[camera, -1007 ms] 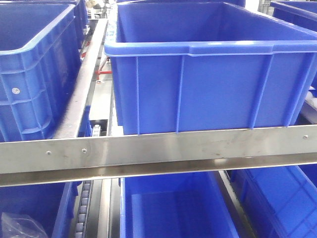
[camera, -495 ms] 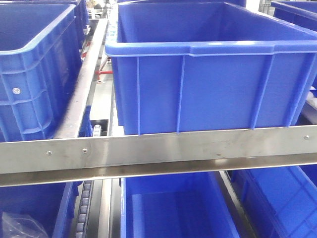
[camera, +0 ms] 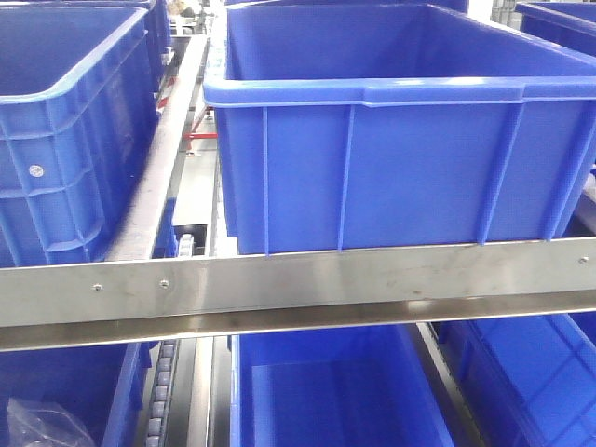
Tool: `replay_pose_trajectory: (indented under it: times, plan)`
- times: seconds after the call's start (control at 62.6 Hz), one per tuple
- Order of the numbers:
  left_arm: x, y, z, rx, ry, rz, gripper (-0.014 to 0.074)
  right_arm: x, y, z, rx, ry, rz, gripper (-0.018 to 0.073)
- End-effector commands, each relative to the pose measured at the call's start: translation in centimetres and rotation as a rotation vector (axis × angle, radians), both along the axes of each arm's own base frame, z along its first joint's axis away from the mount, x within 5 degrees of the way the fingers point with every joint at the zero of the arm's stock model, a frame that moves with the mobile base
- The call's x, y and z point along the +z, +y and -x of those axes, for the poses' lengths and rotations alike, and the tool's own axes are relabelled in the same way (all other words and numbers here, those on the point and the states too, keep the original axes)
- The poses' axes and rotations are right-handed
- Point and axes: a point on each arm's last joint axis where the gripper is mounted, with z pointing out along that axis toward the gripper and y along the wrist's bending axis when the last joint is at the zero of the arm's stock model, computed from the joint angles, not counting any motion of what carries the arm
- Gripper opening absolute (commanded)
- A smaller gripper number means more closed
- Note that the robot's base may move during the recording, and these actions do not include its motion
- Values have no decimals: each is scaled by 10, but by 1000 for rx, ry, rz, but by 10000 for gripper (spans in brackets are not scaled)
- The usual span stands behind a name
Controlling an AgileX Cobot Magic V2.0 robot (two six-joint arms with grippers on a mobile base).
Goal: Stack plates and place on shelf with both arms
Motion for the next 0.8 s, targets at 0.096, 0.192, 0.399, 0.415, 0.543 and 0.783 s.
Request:
replay_pose_trajectory:
  times: [0.096,0.192,0.399,0.415,0.543,0.783]
  plan:
    - [18,0,-2,8,-111,15,87,-6,-2,4,-25,-166,9,55]
    - [18,0,-2,8,-114,15,87,-6,-2,4,-26,-159,9,55]
    - [18,0,-2,8,-114,15,87,-6,-2,4,-27,-157,9,55]
    - [18,0,-2,8,-114,15,87,-6,-2,4,-27,-157,9,55]
    - [18,0,-2,8,-114,15,87,-6,-2,4,-27,-157,9,55]
    - [18,0,-2,8,-114,15,87,-6,-2,4,-27,-157,9,55]
